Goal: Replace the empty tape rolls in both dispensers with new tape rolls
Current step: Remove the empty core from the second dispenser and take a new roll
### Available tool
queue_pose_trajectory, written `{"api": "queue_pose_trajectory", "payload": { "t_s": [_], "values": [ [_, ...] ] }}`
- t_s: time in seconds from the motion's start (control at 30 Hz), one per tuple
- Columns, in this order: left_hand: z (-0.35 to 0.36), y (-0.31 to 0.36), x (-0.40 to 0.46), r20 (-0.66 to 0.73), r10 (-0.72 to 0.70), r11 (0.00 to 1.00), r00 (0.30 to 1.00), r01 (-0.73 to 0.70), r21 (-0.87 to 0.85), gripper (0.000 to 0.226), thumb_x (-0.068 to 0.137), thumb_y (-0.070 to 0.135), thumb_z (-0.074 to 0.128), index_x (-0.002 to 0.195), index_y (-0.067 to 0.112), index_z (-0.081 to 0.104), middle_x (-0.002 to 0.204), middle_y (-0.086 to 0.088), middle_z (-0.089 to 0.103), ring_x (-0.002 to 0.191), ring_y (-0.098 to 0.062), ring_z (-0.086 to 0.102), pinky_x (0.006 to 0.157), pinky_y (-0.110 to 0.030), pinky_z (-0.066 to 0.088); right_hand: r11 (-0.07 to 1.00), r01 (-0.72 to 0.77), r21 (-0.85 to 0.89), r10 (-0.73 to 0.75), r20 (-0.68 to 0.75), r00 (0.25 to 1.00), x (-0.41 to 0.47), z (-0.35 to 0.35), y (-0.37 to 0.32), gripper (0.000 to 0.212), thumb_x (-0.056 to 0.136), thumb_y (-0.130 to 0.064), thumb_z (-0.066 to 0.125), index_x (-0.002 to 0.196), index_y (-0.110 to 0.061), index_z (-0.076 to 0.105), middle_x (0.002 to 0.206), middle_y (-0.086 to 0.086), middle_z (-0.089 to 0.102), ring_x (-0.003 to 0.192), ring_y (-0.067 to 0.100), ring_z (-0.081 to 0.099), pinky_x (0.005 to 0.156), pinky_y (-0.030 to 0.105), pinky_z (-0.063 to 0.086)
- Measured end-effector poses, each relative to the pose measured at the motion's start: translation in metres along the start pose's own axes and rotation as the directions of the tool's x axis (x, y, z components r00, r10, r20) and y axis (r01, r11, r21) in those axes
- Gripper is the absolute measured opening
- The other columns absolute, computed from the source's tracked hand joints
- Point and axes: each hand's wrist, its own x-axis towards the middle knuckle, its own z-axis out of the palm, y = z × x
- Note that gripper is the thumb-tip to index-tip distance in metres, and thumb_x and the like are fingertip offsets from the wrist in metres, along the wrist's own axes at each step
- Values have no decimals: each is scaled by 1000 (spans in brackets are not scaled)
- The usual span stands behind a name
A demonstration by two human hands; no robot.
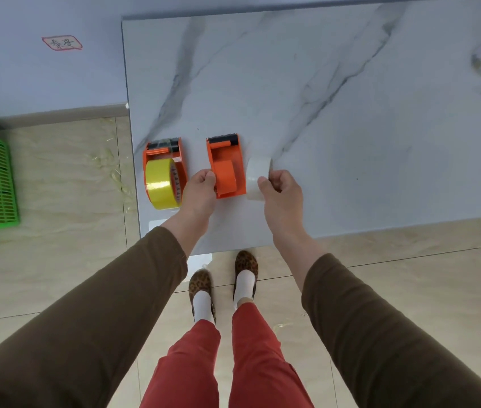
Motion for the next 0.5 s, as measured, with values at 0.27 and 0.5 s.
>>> {"api": "queue_pose_trajectory", "payload": {
  "t_s": [0.27, 0.5],
  "values": [
    [6, 8, -41, -97, 381, 900, 919, -345, 268, 42, 108, 22, 50, 149, 16, 51, 155, -5, 51, 144, -21, 46, 122, -38, 37, 980, -65, 190, 83, -85, 993, -21, -13, 0, 15, 100, -17, 60, 106, -7, 69, 91, 2, 67, 80, 12, 57, 75, 26, 46],
    [61, 17, -83, 302, 240, 956, 923, -280, 94, 11, 106, 21, 57, 105, 18, 67, 97, 7, 70, 85, 2, 63, 81, -13, 45, 931, -56, 360, 132, -190, 973, -42, -65, 8, 15, 101, -14, 58, 100, -15, 73, 83, -10, 69, 67, -3, 60, 63, 11, 46]
  ]
}}
